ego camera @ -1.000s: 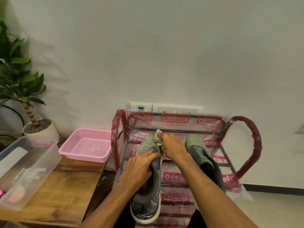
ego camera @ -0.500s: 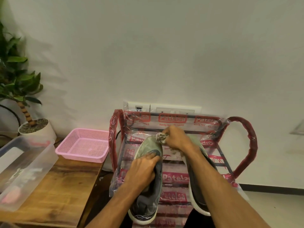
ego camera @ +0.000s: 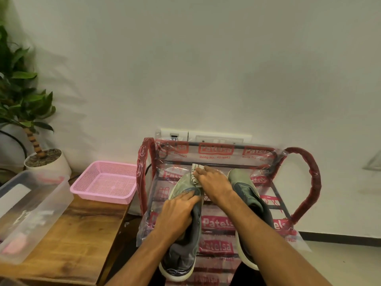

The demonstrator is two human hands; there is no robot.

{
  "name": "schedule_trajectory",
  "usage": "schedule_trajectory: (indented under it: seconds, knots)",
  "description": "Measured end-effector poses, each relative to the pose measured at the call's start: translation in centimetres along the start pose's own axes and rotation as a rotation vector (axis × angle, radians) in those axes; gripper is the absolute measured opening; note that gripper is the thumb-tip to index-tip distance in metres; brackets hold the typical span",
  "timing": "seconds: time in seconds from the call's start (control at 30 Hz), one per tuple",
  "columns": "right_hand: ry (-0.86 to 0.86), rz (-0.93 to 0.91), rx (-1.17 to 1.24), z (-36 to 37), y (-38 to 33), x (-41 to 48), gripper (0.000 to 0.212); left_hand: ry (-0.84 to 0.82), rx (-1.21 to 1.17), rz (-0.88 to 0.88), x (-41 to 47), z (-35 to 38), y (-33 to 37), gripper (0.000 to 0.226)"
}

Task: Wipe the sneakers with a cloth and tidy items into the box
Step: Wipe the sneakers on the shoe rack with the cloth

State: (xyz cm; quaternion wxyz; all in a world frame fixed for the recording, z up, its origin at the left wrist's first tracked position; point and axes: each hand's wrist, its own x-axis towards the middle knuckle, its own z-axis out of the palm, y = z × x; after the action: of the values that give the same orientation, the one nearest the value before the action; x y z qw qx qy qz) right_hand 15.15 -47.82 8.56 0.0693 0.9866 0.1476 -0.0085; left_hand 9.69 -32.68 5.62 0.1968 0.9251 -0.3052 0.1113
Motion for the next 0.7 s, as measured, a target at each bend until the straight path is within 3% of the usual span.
schedule_trajectory:
  seconds: [0.07, 0.17, 0.4, 0.57, 0.7]
  knots:
    - [0.023, 0.049, 0.165, -0.4, -0.6, 0.1, 0.042, -0.014, -0.002, -0.01, -0.1, 0.1, -0.3, 0.038]
    - [0.011, -0.008, 0.323, -0.5, -0.5, -0.4, 0.05, -0.022, 0.034, -0.02, 0.1, 0.5, -0.5, 0.04]
    - [0.069, -0.123, -0.125, 1.0, 0.3, -0.6, 0.062, -0.014, 0.029, -0.053, 0.0, 0.1, 0.0, 0.028]
    - [0.073, 0.056, -0.132, 0.8, -0.7, 0.3, 0.06, -0.057, 0.062, -0.029, 0.0, -0.5, 0.4, 0.032]
    - [0.118, 0.271, 0.134, 0.8, -0.3, -0.2, 0.051, -0.074, 0.029, -0.037, -0.6, -1.1, 0.5, 0.051]
